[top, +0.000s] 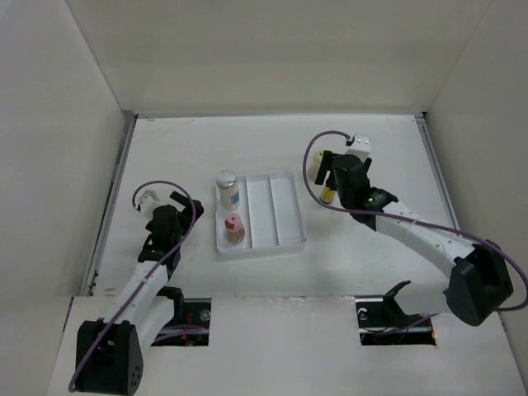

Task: Organize the condiment bottles

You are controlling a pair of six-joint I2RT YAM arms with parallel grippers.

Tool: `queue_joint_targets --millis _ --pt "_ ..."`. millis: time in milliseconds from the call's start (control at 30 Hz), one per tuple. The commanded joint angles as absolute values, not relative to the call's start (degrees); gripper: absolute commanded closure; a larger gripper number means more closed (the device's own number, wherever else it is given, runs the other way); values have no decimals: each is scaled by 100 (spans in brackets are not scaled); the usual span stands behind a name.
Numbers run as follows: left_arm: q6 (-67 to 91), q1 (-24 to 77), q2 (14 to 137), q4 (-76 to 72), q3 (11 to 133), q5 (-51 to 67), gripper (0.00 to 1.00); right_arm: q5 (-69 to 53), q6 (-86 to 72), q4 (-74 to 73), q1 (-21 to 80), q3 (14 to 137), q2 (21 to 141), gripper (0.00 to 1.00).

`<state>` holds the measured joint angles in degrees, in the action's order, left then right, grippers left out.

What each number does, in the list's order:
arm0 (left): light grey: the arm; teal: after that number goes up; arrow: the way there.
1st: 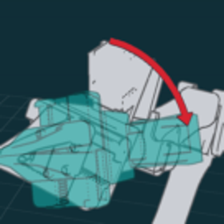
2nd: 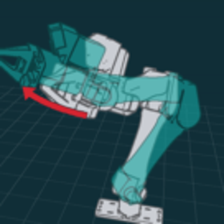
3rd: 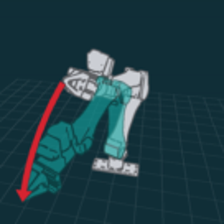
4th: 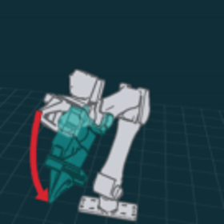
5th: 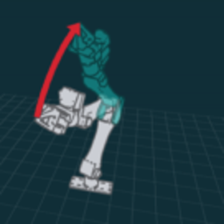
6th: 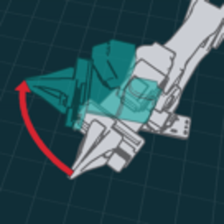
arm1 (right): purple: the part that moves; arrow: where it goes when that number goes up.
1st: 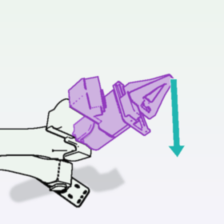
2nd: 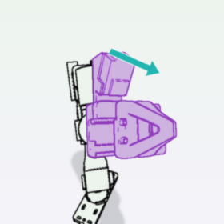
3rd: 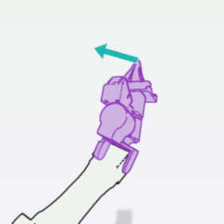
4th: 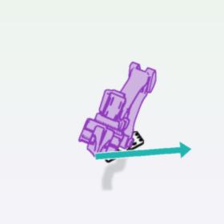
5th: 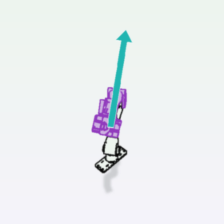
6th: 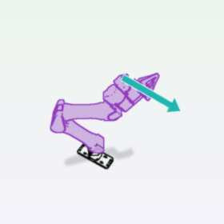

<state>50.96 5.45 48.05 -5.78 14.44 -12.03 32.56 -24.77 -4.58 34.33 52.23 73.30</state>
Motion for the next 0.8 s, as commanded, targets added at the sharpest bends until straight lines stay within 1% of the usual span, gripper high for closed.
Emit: queue_joint_targets --millis 0,67,200,333,400,467,533,667,767 --pt "5098 567 4816 -817 1582 -1283 0 3208 -2391 -501 3257 5387 7680 16" --pt "5071 584 4860 -774 1634 -1283 0 3086 -2364 -492 3186 5484 7961 20" --pt "5080 558 4851 -835 1573 -1283 0 3146 -2338 -291 3160 5528 8314 40" --pt "5045 575 4896 -826 1617 -1274 0 3295 -2110 297 3195 5397 8350 54" --pt "5071 584 4878 -861 1573 -1292 0 3480 -1960 518 3203 5353 8358 63" --pt "5071 567 4895 -853 1591 -1257 0 3577 -1890 501 3282 5370 8341 67" --pt "5045 567 4896 -809 1635 -1248 0 3682 -1828 483 3387 5370 8157 69" --pt "5071 584 4860 -870 1556 -1283 0 3718 -1758 483 3765 5449 7604 70" --pt "5054 576 4931 -853 1617 -1257 0 3473 -1697 510 4178 5799 7602 69"
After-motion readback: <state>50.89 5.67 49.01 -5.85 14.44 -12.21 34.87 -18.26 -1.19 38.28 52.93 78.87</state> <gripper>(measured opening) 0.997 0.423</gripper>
